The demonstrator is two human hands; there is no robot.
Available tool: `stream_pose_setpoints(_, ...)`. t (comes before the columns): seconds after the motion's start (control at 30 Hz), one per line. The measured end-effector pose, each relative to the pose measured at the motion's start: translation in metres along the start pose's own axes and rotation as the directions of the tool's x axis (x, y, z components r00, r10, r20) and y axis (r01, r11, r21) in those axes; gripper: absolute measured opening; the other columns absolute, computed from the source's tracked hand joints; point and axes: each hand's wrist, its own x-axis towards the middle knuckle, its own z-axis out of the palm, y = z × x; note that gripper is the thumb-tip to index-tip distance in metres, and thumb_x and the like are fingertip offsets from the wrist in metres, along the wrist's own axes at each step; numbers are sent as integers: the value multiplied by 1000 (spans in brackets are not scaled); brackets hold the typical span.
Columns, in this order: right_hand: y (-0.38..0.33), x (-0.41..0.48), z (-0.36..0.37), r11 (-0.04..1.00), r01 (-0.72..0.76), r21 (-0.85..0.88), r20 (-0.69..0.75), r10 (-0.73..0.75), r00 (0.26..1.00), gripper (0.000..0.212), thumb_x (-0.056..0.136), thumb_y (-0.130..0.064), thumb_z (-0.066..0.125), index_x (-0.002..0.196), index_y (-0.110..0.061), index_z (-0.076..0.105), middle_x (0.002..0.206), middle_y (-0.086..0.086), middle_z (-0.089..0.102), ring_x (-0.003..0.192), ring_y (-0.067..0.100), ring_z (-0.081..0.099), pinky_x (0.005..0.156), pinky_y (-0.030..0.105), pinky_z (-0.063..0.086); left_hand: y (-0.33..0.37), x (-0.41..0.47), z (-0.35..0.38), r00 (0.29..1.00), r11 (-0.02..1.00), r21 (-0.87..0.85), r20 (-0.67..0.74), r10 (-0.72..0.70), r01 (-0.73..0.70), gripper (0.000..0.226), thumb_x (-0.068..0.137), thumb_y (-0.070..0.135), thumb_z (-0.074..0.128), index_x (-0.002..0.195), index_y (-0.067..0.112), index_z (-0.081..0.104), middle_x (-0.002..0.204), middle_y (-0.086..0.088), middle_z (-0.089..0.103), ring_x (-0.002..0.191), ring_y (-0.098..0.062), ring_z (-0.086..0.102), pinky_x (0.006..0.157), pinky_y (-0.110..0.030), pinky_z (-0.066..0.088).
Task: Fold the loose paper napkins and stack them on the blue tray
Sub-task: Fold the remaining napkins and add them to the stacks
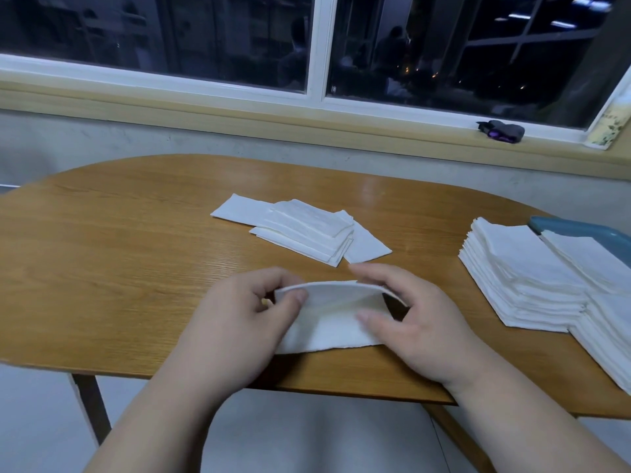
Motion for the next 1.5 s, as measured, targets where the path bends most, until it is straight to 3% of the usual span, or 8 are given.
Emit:
stream_pose_setpoints(0.17,-4,-4,0,929,4,371,-152,57,987,50,86,-22,72,124,-51,60,125,-6,68,118,18,64,102,48,50,9,1,2,993,992,-124,-111,-50,36,17,91,29,60,79,36,69,70,18,67,66,1,59,53,-12,38)
stream_pose_setpoints(0.3,-8,-4,1,859,-3,511,-84,53,995,67,88,-4,67,130,-55,53,136,-1,63,127,20,59,105,43,49,7,3,6,987,983,-146,-95,-128,113,23,92,37,61,109,51,59,84,4,71,71,-6,64,57,-18,44)
stream_pose_setpoints(0.5,-5,1,1,894,-100,437,-27,123,992,80,90,-11,63,136,-69,33,144,-10,56,133,13,52,111,50,40,9,0,1,992,993,-81,92,-84,91,61,90,39,62,132,71,31,64,26,58,59,-2,54,56,-11,40)
stream_pose_setpoints(0.63,-5,2,1,908,-154,390,-15,174,985,80,95,-9,62,131,-74,32,126,-10,69,113,16,67,100,48,50,3,2,0,985,993,-14,134,-113,116,34,92,28,65,111,56,63,70,45,59,69,17,57,58,-2,36)
stream_pose_setpoints(0.77,-5,2,1,975,-170,144,-64,180,982,45,94,-6,59,103,-50,68,111,-35,67,111,-11,59,98,19,46,-8,5,5,986,991,32,97,-133,131,18,91,33,65,98,48,72,86,49,59,87,25,53,64,3,34)
stream_pose_setpoints(0.9,-5,4,3,976,-213,-53,-78,209,975,34,91,-15,62,84,-46,71,93,-39,66,93,-17,58,74,1,37,-13,8,8,992,985,133,44,-119,112,14,90,36,66,99,43,73,83,33,63,85,17,53,63,-4,36)
stream_pose_setpoints(1.23,0,8,8,904,-191,-383,-19,199,980,17,91,-28,61,101,-36,72,89,-22,53,89,-3,48,73,14,36,-11,7,10,999,930,365,19,-42,32,10,89,39,63,91,46,70,84,14,57,95,0,47,94,-35,41)
stream_pose_setpoints(1.5,-2,34,4,946,-260,-193,-173,228,958,13,87,-22,65,82,-33,71,88,-13,52,81,5,53,69,23,42,-12,5,1,994,924,374,38,-100,79,16,88,46,60,101,50,68,91,15,50,99,4,37,95,-28,34)
